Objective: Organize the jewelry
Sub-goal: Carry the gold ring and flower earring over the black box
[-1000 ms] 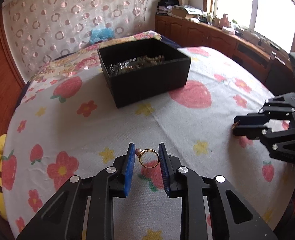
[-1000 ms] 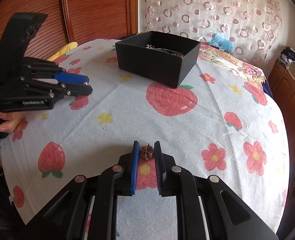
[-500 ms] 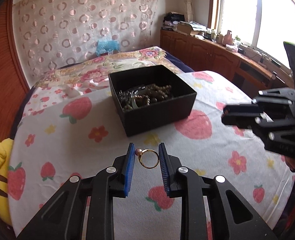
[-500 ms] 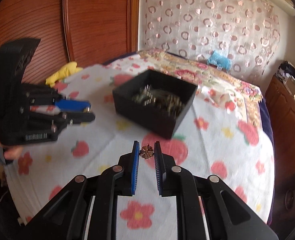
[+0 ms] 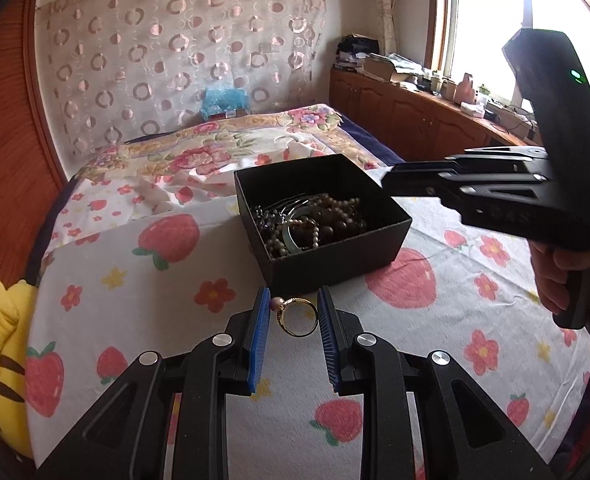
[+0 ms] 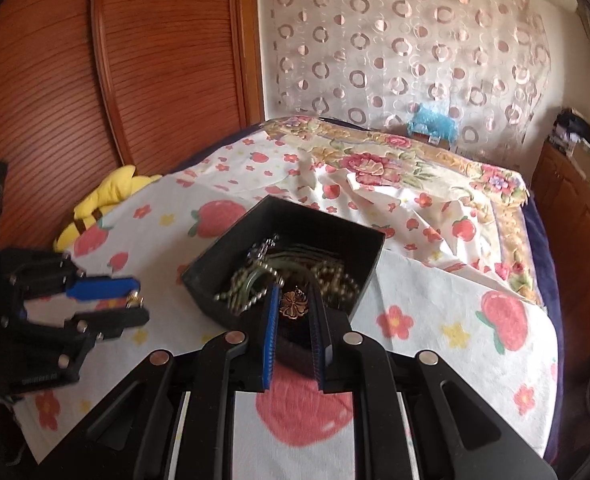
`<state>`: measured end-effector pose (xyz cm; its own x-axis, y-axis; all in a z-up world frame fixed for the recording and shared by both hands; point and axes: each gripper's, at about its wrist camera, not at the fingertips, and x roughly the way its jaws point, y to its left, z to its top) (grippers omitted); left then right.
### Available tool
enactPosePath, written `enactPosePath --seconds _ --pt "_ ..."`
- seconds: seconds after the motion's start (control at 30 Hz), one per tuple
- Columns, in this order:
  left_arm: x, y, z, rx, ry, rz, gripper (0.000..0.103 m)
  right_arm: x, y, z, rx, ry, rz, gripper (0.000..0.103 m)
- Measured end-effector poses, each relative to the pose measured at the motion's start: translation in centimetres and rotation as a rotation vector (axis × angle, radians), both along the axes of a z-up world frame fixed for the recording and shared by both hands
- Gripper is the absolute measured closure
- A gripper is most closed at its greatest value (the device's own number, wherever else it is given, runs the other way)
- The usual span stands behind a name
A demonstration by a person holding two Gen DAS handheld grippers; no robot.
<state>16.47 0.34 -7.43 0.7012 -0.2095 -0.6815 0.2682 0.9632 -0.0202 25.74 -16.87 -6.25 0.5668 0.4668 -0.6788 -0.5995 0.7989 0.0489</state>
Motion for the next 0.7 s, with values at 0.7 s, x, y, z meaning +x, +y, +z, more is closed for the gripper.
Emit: enactPosePath --seconds 0.7 --pt "5.5 0.3 1.5 -0.09 -0.028 0.036 0.08 2.8 -0.7 0.3 0.053 0.038 -0.055 0.077"
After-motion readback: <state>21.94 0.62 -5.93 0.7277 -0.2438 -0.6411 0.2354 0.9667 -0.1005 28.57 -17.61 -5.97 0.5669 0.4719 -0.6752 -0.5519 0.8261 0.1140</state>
